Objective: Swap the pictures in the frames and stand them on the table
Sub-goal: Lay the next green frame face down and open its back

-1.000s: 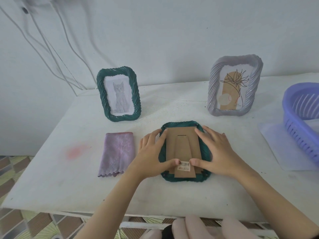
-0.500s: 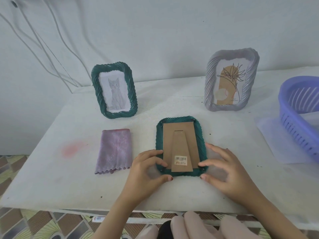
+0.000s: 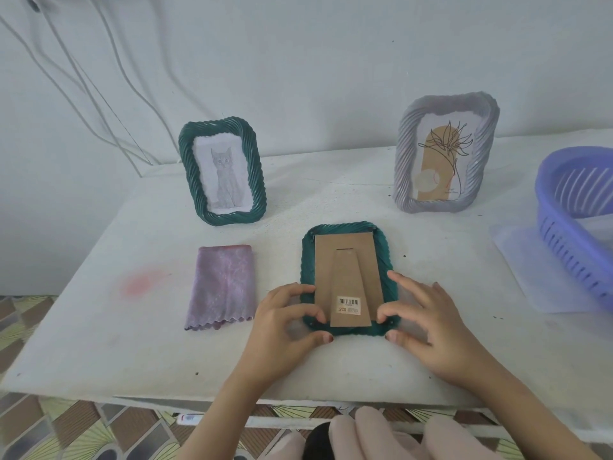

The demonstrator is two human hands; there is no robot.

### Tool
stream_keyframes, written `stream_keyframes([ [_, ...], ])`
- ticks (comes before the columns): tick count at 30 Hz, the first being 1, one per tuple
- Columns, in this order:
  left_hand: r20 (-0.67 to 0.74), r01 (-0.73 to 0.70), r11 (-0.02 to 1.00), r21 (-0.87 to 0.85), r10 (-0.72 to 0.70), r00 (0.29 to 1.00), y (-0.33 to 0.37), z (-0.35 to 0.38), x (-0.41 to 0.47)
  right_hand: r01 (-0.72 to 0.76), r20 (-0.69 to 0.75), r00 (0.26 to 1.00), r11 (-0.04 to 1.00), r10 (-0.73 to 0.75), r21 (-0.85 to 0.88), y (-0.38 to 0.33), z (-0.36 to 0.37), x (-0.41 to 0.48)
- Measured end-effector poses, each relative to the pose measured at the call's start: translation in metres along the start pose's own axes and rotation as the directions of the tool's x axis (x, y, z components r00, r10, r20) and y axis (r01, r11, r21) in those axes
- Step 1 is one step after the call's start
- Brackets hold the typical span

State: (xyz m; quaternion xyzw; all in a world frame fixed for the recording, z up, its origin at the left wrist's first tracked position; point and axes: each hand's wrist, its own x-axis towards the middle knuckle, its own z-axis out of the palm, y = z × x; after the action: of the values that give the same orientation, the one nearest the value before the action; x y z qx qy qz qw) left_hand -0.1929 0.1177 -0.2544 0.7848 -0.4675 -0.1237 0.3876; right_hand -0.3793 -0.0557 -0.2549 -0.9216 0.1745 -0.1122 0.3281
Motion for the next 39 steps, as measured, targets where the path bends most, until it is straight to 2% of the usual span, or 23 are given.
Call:
stream_keyframes([
  [9,0.004,0.003,1.000,0.006,-0.003,1.000,0.000,0.001,-0.002,0.019,-0.011,1.000,1.000,-0.019,0.005,-0.002,0.000,-0.001],
  [16,0.064,0.026,0.999,-0.041,-0.024,0.998,0.003,-0.006,-0.001,-0.005,0.012,1.000,0.998,0.004,0.061,-0.008,-0.006,0.000],
  [21,-0.100,0.039,0.998,-0.045,-0.043,0.994,0.014,-0.003,0.009,-0.040,-0.114,0.992,0.993,0.052,0.111,-0.018,-0.012,0.010],
  [23,-0.111,0.034,0.999,-0.013,-0.035,0.993,0.018,-0.001,0.016,-0.051,-0.165,0.984,0.996,0.063,0.080,-0.021,-0.013,0.021],
  [27,0.071,0.046,0.992,0.117,-0.055,0.996,0.017,0.001,0.031,-0.121,-0.182,0.975,0.991,0.129,0.054,-0.016,-0.011,0.045],
  [30,0.195,0.079,0.988,0.136,-0.105,0.975,0.015,0.002,0.036,-0.152,-0.164,0.971,0.980,0.172,0.127,-0.011,-0.008,0.057],
  [35,0.226,0.056,0.987,0.152,-0.090,0.970,0.011,0.003,0.038,-0.166,-0.175,0.961,0.953,0.214,0.252,-0.015,-0.009,0.063],
  [39,0.198,0.045,0.994,0.104,-0.065,0.978,0.014,0.003,0.037,-0.184,-0.161,0.948,0.885,0.275,0.428,-0.018,-0.012,0.064],
])
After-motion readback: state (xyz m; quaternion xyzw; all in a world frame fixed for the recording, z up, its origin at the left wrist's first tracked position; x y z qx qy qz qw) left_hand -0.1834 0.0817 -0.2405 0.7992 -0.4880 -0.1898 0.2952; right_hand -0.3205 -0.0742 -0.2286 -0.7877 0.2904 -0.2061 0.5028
